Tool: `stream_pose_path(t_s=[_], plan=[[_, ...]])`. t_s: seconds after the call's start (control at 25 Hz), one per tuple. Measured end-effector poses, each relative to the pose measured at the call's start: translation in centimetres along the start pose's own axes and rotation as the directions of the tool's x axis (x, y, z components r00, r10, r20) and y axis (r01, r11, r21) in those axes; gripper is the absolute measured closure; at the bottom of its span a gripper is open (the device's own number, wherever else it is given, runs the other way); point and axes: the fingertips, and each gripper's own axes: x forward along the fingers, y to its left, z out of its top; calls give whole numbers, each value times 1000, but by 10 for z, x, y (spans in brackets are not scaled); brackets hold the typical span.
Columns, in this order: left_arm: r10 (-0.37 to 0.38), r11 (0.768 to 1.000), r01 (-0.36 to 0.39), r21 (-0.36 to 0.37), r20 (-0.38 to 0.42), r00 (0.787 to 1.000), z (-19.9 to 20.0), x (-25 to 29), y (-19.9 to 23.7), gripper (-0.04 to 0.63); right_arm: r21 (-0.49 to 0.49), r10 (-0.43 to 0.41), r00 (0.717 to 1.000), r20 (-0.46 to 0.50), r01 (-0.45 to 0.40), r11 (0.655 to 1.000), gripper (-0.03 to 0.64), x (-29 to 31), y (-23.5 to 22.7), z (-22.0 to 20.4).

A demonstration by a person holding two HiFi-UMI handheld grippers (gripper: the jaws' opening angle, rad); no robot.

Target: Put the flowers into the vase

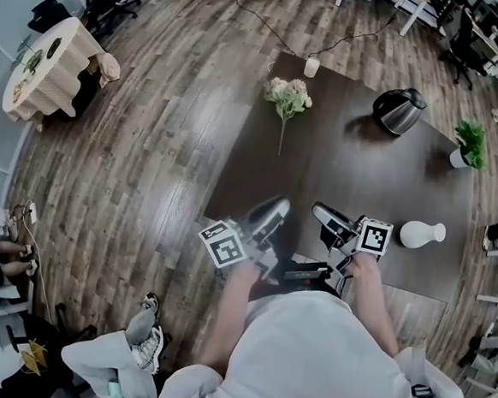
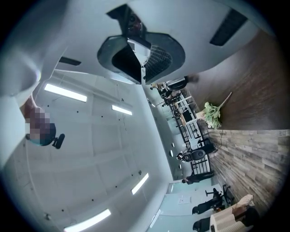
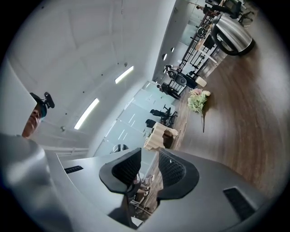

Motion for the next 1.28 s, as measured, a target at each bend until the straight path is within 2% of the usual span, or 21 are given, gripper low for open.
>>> stream_pose_path(t_s=[0.36, 0.6, 0.88, 1.04, 1.28], plan=[[51, 998, -50, 47, -26, 998, 18, 61, 24, 580, 18, 80, 997, 8, -80, 997, 518, 15, -31, 63], [77, 996, -76, 45, -38, 996, 12, 83, 40, 580, 45, 103, 995, 10, -104, 994, 518, 16, -56, 81], [82, 996, -78, 52, -78, 994, 11, 93, 47, 580, 38, 91, 996, 8, -92, 995, 518, 24, -62, 89], [66, 997, -61, 50, -94, 993, 15, 95, 60, 580, 70, 39, 999, -2, -39, 997, 518, 36, -80, 88], [46, 998, -41, 47, -124, 991, 28, 99, 81, 580, 37, -6, 1000, -12, 7, 999, 518, 59, -94, 99]])
